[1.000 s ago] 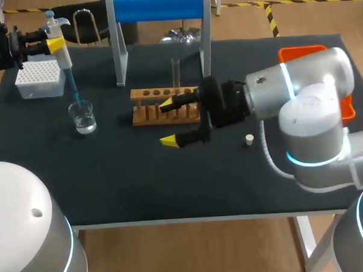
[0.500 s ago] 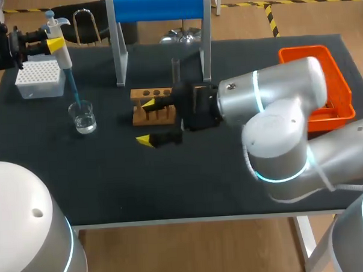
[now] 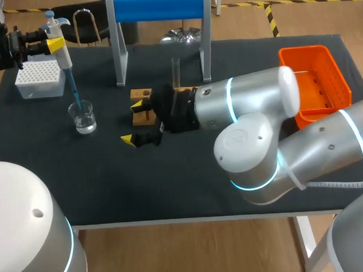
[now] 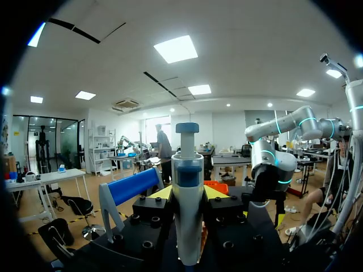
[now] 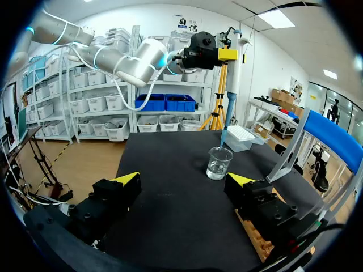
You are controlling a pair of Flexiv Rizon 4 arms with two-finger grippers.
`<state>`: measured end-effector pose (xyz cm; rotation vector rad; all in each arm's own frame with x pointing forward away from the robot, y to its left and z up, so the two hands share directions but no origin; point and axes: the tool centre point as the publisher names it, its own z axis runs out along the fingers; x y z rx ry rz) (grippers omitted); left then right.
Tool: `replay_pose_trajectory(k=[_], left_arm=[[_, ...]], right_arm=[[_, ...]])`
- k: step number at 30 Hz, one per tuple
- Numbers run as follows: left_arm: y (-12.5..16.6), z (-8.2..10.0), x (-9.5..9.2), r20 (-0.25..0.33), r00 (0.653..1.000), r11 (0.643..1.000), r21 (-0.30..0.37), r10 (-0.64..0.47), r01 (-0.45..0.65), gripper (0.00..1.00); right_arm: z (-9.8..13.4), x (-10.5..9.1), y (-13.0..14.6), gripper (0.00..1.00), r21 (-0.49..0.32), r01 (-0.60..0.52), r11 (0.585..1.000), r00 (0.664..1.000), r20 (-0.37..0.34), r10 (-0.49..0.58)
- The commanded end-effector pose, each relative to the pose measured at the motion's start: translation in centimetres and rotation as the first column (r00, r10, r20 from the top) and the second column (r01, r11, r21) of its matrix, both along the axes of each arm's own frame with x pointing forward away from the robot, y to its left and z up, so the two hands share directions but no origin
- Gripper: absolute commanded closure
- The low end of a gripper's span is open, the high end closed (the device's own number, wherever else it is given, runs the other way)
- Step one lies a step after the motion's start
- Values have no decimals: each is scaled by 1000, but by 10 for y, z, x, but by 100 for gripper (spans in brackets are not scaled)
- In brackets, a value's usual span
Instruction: Invert the test tube, pick up the pipette, mount the tip to pipette, aspirate from beaker and dispense into the tube, eject the tip, return the pipette, and cap with the stopper.
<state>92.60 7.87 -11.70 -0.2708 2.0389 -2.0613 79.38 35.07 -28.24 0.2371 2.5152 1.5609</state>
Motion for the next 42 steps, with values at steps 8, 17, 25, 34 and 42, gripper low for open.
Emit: replay_pose_trajectory(k=[8, 17, 25, 34, 42], left_arm=[[1, 0, 0, 2, 1000, 1000, -1, -4, 4, 100], [1, 0, 0, 2, 1000, 1000, -1, -4, 4, 100], [1, 0, 0, 2, 1000, 1000, -1, -4, 4, 100], [1, 0, 0, 2, 1000, 1000, -1, -4, 4, 100], [1, 0, 0, 2, 1000, 1000, -1, -4, 4, 100]], right_arm=[[-27, 21, 35, 0, -17, 119, 993, 993, 18, -118], [-37, 29, 41, 0, -22, 138, 990, 990, 5, -138], [-44, 32, 44, 0, -30, 147, 989, 989, -13, -148], [-48, 34, 46, 0, -42, 156, 987, 987, -20, -157], [-49, 34, 49, 0, -46, 164, 985, 986, -12, -165]])
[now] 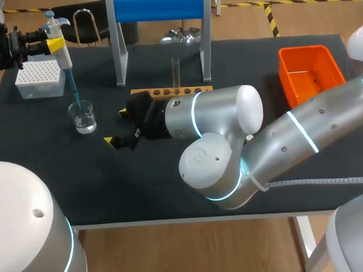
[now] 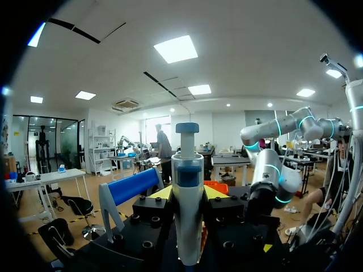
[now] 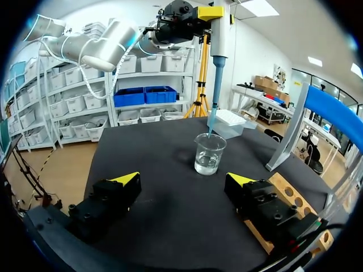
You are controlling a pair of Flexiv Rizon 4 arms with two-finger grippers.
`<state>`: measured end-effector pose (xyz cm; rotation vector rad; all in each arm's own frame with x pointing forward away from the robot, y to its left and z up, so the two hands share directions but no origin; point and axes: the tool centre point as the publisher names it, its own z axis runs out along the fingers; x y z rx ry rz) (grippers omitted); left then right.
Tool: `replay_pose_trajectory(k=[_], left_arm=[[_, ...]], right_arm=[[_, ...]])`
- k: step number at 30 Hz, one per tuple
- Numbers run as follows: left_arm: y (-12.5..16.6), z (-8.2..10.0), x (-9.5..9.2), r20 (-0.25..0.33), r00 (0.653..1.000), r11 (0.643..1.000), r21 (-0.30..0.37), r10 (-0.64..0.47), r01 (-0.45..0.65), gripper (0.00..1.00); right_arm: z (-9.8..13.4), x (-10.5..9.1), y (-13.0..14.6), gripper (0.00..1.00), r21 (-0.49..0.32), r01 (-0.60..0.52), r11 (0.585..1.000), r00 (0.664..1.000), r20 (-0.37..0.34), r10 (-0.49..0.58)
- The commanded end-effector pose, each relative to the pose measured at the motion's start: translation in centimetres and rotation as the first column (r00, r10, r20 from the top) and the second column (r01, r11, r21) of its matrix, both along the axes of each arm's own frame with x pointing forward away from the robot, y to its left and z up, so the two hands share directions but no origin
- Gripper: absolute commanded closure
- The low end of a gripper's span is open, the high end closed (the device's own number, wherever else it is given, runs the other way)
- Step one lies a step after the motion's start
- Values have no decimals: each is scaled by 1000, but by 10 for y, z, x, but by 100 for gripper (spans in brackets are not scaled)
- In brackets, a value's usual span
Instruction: Invert the test tube, pick up the pipette, mount the tip to pipette, aspirate from beaker and dispense into the tube, eject the tip, return the pipette, and cap with the stopper.
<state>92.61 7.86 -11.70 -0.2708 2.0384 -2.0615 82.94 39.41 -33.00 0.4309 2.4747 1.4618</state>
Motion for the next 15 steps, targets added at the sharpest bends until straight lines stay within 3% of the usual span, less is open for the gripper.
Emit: replay_pose_trajectory(k=[1, 15], left_arm=[[1, 0, 0, 2, 1000, 1000, -1, -4, 4, 100], [1, 0, 0, 2, 1000, 1000, -1, -4, 4, 100]], right_arm=[[-1, -2, 5, 0, -10, 17, 1000, 1000, 8, -17], [0, 1, 5, 0, -11, 40, 999, 999, 38, -40]])
